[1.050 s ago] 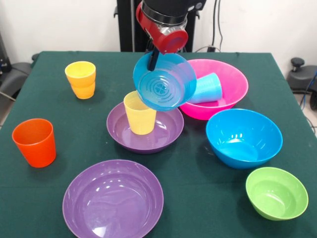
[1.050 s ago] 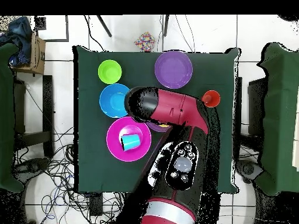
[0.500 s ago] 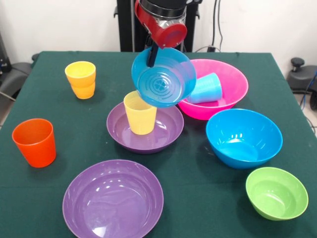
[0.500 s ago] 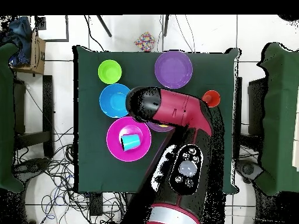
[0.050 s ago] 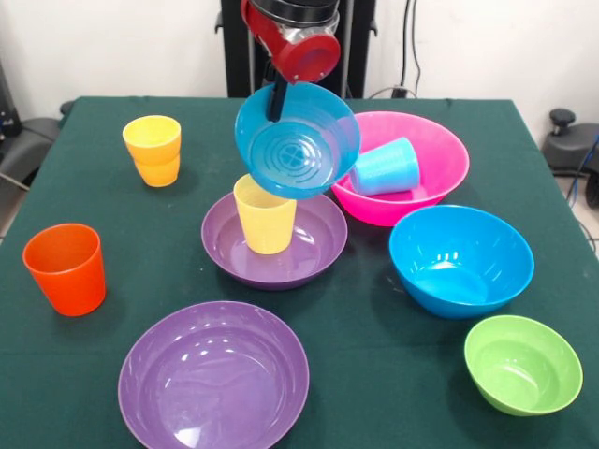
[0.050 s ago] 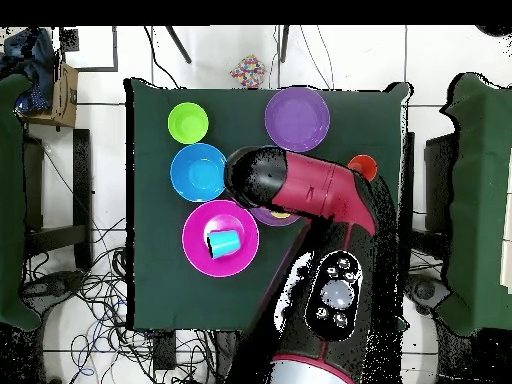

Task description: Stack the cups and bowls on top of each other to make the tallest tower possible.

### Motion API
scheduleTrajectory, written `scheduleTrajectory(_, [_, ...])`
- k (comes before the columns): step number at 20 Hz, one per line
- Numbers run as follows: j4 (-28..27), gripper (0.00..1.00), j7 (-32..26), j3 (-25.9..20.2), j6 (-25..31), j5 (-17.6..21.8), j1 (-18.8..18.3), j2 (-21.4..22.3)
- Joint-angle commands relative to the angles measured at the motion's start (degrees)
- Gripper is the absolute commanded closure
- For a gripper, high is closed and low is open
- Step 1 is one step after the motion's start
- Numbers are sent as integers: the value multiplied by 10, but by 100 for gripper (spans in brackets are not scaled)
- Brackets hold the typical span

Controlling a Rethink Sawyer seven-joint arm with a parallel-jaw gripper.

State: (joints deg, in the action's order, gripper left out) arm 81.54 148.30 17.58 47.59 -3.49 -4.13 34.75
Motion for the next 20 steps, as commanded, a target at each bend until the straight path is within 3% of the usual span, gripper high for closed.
scheduleTrajectory(1, [-12,100,-110,-70,78,52,-15,-12])
scheduleTrajectory(20, [-23,100,-103,-84,81,69,-18,-11])
